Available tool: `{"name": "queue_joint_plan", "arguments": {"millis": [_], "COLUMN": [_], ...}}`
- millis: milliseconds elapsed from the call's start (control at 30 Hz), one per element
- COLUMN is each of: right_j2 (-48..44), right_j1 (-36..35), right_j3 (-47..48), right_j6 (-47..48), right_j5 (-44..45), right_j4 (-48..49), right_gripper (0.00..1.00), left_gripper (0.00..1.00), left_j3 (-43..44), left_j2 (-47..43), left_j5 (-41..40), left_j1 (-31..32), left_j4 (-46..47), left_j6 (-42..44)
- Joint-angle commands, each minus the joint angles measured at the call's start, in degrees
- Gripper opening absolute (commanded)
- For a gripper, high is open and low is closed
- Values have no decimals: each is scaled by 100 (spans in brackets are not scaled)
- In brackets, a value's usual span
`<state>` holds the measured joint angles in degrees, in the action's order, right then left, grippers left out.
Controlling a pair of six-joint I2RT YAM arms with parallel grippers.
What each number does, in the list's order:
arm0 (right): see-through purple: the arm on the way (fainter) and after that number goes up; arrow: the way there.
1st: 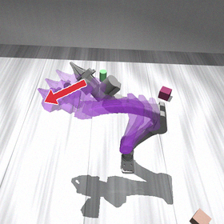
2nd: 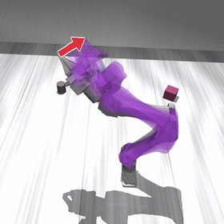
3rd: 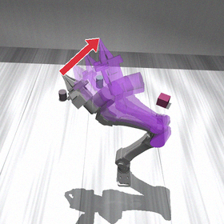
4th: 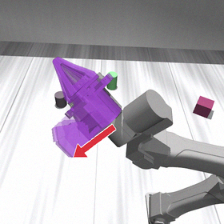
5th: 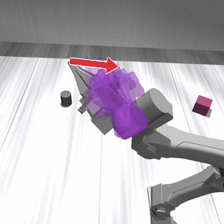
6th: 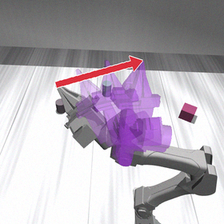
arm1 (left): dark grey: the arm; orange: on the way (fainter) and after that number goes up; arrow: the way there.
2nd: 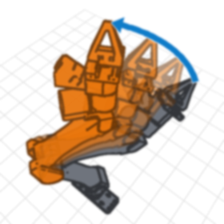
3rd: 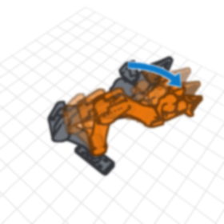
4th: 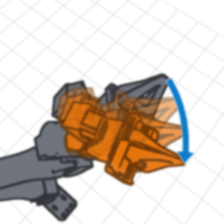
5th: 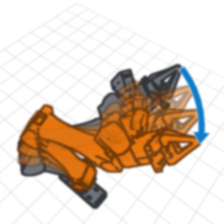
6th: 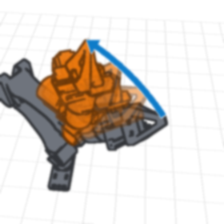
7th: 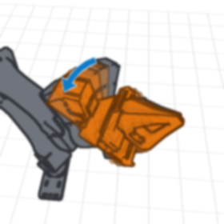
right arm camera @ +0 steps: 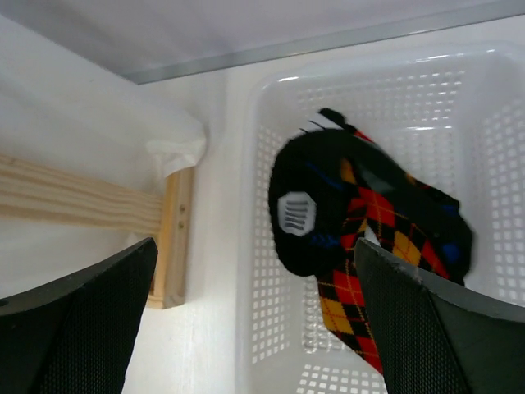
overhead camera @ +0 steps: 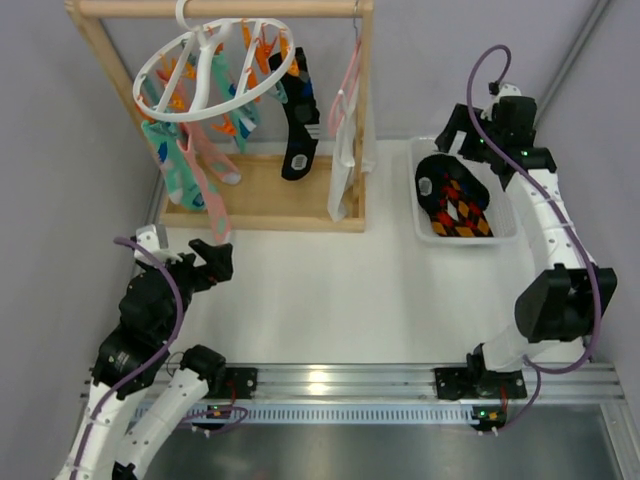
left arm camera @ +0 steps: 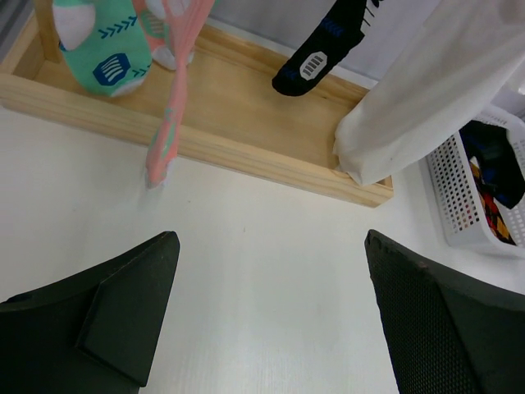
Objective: Remove the socks clipped to the hanger
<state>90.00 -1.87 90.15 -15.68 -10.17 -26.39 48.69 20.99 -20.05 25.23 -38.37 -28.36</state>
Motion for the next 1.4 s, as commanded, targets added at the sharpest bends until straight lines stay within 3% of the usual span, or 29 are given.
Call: {"name": "queue_joint_plan", "arguments": {"millis": [0, 100, 200, 267, 300, 367, 400, 467, 500, 533, 633, 667, 700, 767, 833, 967, 1067, 1167, 1367], "right_j2": [-542, -1296, -2114, -2529, -2896, -3363, -3453, -3376, -3253, -3112, -2594, -2331, -2172, -1542, -1013, 829, 2051, 2941, 3839], "right_j1": [-164, -910, -1850, -2141, -2142, -2107, -2107, -2151, -2229, -2378, -3466, -4139, -4459, -5231, -5533, -5982, -6114, -6159, -6185], "right_j3": [136, -643, -1784, -2490, -3276, -4124, -4842, -5391, -5603, -5605, -5123, -4956, -4615, -4088, -3691, -2303, -540, 482, 1337], "right_j6": [-23, 232, 224, -369, -696, -1304, -1532, -2498, -2701, -2729, -1795, -1493, -1229, -771, -682, -542, -295, -146, -67], "right_j5": [1170, 2191, 2416, 1716, 824, 28, -672, -1318, -1677, -1750, -1060, -648, 313, 1093, 1815, 2108, 2116, 2028, 1738], "right_j4": [46, 370, 1020, 1599, 2385, 3574, 4772, 5912, 6727, 6891, 6221, 5973, 5779, 5470, 5373, 4848, 4172, 3853, 3826], "right_gripper": [99, 99, 100, 99, 99, 99, 99, 99, 99, 100, 99, 99, 99, 99, 99, 99, 99, 96, 90], "left_gripper": [98, 98, 98, 98, 98, 98, 98, 98, 98, 98, 98, 98, 98, 98, 98, 98, 98, 98, 98], "left_j3": [-17, -52, 27, 262, 360, 492, 545, 563, 563, 554, 458, 414, 361, 133, 62, 53, 36, 27, 9], "left_j2": [-139, -341, -447, -421, -403, -385, -385, -420, -438, -464, -578, -631, -658, -763, -807, -921, -957, -939, -930], "left_j5": [-244, -359, -464, -604, -718, -955, -1165, -1316, -1430, -1457, -1677, -1738, -1782, -1905, -1984, -2116, -2143, -2099, -2055], "left_j1": [8, 8, 8, 8, -1, 8, 8, 8, 8, -1, 8, 8, 8, 8, 8, 8, 8, -10, -10], "left_j4": [14, 14, 5, -108, -170, -232, -224, -232, -232, -232, -224, -215, -215, -206, -206, -206, -206, -206, -215], "left_j6": [85, 32, 172, 313, 435, 594, 751, 875, 893, 876, 745, 701, 613, 472, 542, 490, 463, 489, 516]}}
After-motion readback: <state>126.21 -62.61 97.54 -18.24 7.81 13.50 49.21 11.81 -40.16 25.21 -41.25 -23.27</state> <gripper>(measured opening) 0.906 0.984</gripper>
